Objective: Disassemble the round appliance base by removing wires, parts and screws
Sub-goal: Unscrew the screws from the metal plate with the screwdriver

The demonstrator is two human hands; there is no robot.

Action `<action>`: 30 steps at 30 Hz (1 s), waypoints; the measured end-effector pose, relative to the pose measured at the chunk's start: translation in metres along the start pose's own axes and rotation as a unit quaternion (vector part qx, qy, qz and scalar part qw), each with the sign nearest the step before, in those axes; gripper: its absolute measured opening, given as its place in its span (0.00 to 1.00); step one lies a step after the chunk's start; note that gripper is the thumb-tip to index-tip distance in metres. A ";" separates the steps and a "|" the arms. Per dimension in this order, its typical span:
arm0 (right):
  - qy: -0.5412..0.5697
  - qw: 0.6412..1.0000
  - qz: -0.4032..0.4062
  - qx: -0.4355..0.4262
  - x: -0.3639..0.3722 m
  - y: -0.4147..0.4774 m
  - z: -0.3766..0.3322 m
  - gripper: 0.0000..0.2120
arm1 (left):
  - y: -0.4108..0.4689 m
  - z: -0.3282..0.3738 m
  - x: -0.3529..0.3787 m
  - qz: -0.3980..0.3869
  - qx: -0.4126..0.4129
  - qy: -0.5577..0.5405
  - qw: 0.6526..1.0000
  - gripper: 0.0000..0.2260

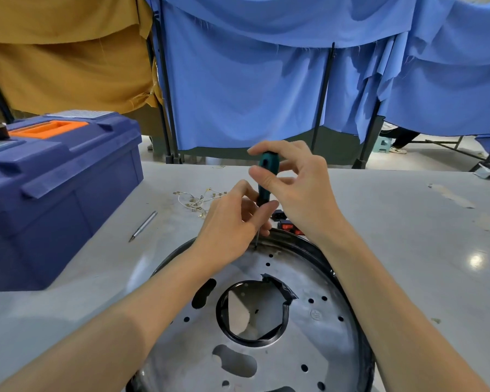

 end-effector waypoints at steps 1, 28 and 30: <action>-0.005 1.000 0.003 -0.002 -0.001 0.000 -0.001 0.12 | 0.000 -0.001 -0.001 0.002 -0.005 -0.009 1.000 0.09; 0.002 1.000 0.001 -0.004 -0.001 0.000 -0.002 0.17 | 0.002 -0.004 -0.004 0.012 -0.007 -0.044 0.999 0.13; 0.007 1.000 -0.002 -0.001 -0.002 0.001 -0.001 0.19 | 0.003 -0.004 -0.002 0.006 0.000 -0.032 0.999 0.10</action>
Point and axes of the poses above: each hand's wrist, its own y-axis towards the middle knuckle, its own x-axis out of the palm, z = x × y, the point moved 10 cm from there along y, towards the middle knuckle
